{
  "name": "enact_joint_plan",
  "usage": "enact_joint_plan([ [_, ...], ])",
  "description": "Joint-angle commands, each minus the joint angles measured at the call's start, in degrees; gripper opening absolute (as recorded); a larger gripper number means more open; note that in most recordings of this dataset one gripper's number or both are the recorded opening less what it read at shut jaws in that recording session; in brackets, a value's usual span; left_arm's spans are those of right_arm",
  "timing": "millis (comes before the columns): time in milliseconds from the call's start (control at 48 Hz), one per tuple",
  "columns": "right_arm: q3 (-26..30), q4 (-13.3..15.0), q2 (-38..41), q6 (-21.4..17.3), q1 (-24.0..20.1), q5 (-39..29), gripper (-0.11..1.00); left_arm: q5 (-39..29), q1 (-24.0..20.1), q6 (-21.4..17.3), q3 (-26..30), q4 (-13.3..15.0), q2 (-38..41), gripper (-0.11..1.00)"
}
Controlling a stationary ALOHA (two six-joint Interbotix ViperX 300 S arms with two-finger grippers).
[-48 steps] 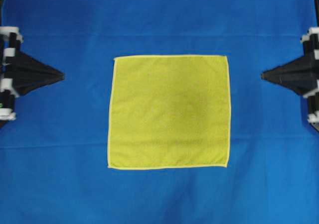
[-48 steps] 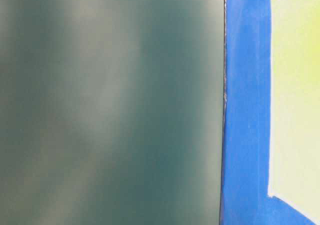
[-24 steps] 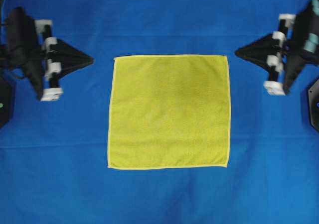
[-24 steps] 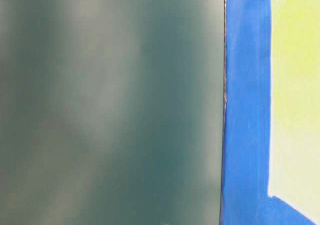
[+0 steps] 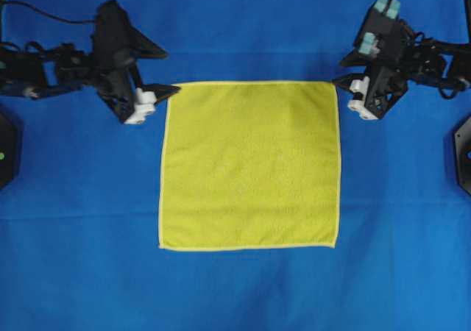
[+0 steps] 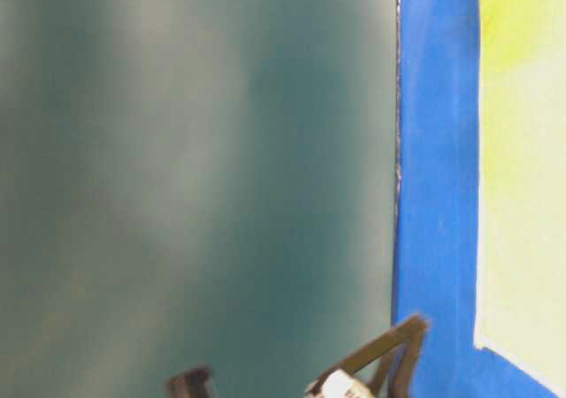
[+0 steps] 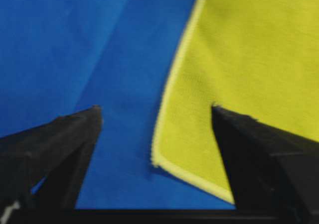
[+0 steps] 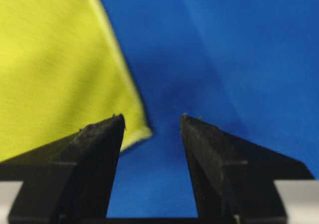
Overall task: Fold the yellow towel.
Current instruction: 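Move both grippers to the towel's top corners and grasp them, then lift the top corners and fold them down toward the bottom edge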
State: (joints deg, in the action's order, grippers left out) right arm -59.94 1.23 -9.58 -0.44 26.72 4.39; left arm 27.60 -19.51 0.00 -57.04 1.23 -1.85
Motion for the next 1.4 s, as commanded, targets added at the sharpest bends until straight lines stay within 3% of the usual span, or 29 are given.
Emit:
enact_joint_plan([
  [0, 1.5, 0.2, 2.5, 0.3, 0.1, 1.6, 0.54, 1.1, -0.6, 0.0, 2.2, 0.2, 2.9, 0.84],
  [209, 2.5, 0.2, 6.1, 0.3, 0.1, 2.4, 0.54, 1.4, -2.0, 0.1, 4.6, 0.2, 9.5, 0.84],
  [417, 2.9, 0.1, 7.1, 0.2, 0.0, 1.9, 0.52, 0.5, -2.2, 0.1, 4.7, 0.1, 10.9, 0.82],
  [521, 2.9, 0.1, 7.1, 0.3, -0.5, 1.8, 0.42, -2.1, -1.6, 0.0, 4.7, 0.1, 10.8, 0.77],
  [584, 3.0, 0.1, 7.1, 0.2, -1.1, 1.6, 0.26, -4.2, -1.1, -0.5, 4.7, 0.1, 10.8, 0.69],
  [667, 3.1, 0.1, 7.1, -0.3, -1.9, 1.1, 0.05, -5.7, -0.3, -1.0, 5.0, 0.1, 10.9, 0.48],
  [792, 3.1, -0.7, 7.1, -0.4, -2.2, 0.9, 0.02, -5.9, 0.3, -1.1, 4.9, 0.1, 10.7, 0.11],
  [834, 3.1, -0.9, 7.1, -0.4, -2.3, 1.0, 0.02, -6.2, 0.3, -1.1, 4.9, 0.1, 10.6, 0.04],
  [1022, 3.1, -0.9, 5.0, -0.3, -1.8, 0.2, 0.02, -8.3, -0.2, -3.2, 5.7, 0.1, 7.0, 0.03],
  [1168, 3.2, -0.8, 0.4, -0.2, -0.4, -2.4, 0.02, -14.9, -0.7, -7.1, 7.3, 0.1, 0.8, 0.03],
  [1376, 3.0, -0.8, -4.3, -0.3, -0.3, -4.7, 0.02, -19.2, -0.6, -7.8, 8.2, 0.1, -2.6, 0.03],
])
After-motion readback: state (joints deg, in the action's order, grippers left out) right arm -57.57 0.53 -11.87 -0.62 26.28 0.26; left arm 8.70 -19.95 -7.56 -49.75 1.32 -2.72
